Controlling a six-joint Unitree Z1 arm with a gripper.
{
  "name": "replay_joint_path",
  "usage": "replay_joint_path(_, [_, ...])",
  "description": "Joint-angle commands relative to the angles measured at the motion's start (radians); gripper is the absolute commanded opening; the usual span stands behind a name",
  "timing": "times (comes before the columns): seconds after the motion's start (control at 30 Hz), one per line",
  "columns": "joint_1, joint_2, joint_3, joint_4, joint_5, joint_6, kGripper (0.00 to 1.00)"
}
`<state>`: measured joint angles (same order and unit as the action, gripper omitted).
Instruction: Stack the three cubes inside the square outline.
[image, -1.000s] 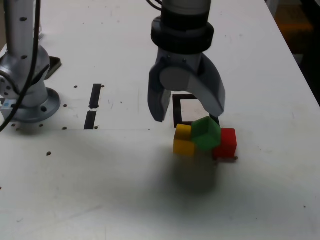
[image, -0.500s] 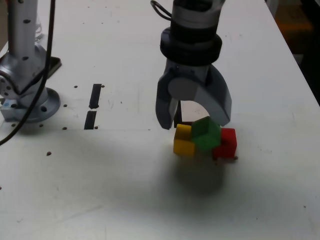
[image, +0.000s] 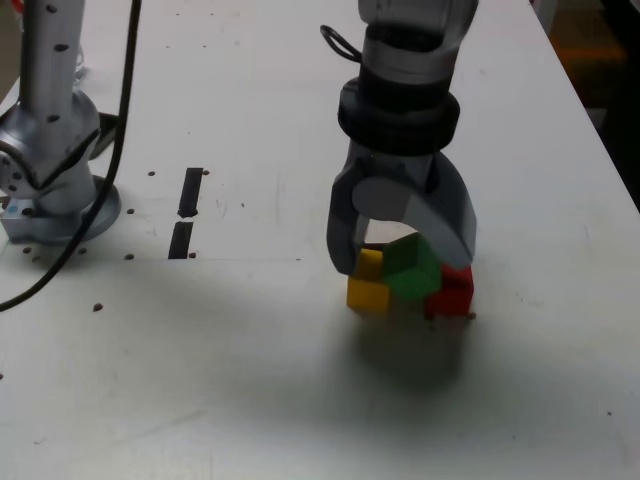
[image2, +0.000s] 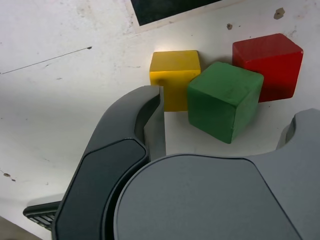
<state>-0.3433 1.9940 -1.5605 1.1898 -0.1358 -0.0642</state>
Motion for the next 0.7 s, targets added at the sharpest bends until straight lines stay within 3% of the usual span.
replay_joint_path(0.0, [-0.002, 0.004, 0.001, -0.004, -0.002, 0.002, 0.91])
replay_joint_path(0.67, [-0.002, 0.012, 0.035, -0.05, -0.007, 0.003, 0.87])
